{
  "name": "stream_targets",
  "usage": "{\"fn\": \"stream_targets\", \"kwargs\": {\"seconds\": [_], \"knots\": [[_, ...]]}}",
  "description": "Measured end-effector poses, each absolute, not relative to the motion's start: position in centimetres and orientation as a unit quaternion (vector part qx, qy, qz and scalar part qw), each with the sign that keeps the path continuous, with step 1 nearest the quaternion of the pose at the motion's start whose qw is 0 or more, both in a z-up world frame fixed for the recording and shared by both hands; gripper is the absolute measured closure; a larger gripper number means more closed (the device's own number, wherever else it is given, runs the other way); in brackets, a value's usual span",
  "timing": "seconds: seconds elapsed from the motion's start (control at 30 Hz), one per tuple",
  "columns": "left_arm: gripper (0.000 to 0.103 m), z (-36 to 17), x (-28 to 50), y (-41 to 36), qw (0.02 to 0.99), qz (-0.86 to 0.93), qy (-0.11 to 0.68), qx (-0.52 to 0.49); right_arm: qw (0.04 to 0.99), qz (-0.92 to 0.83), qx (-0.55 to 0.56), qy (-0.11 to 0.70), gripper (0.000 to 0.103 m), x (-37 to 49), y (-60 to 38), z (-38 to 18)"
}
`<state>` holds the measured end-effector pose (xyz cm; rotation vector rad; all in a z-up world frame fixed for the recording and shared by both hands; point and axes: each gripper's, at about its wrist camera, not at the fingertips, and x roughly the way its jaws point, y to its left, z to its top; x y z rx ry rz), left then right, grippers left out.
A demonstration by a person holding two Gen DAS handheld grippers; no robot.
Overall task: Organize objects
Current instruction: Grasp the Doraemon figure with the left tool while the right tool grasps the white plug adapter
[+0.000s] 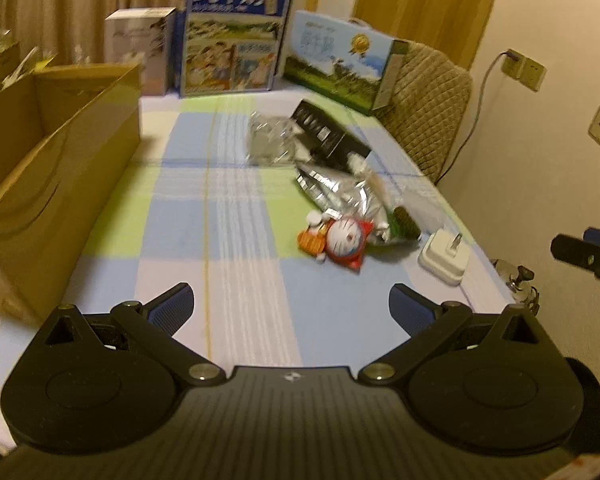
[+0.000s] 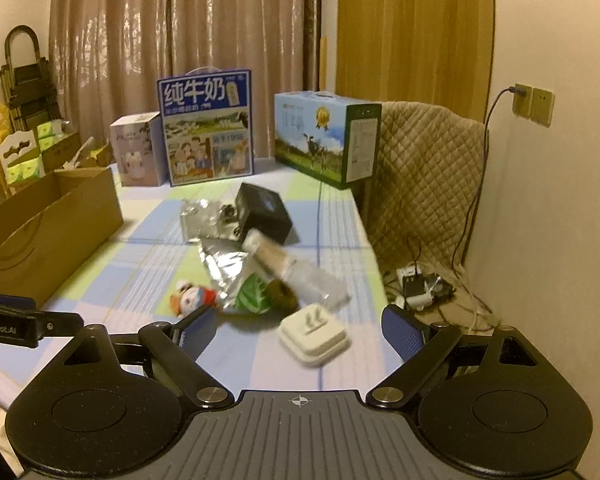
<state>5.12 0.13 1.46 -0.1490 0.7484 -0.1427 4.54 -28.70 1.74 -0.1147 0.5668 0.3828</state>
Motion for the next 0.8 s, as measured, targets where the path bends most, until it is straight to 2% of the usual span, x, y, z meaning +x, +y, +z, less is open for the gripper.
{"fn": "stream_targets", "kwargs": {"seconds": [0.17, 0.47, 0.8], "knots": [[0.001, 1.2, 7.8, -0.1, 0.928, -0.088, 0.358, -0.061, 0.938, 0.196, -0.058, 0.281, 0.016, 7.0, -30.3, 1.7], [0.001, -1.7, 13.0, -1.9, 0.912, -0.128, 0.390, -0.028, 0.914, 0.226, -0.065, 0.331, 0.016, 11.4, -31.0, -3.6], [0.004, -4.4, 17.5, -3.6, 0.903, -0.189, 0.385, -0.014, 0.896, 0.252, -0.077, 0.357, 0.019, 15.5, -30.7, -7.8]]}}
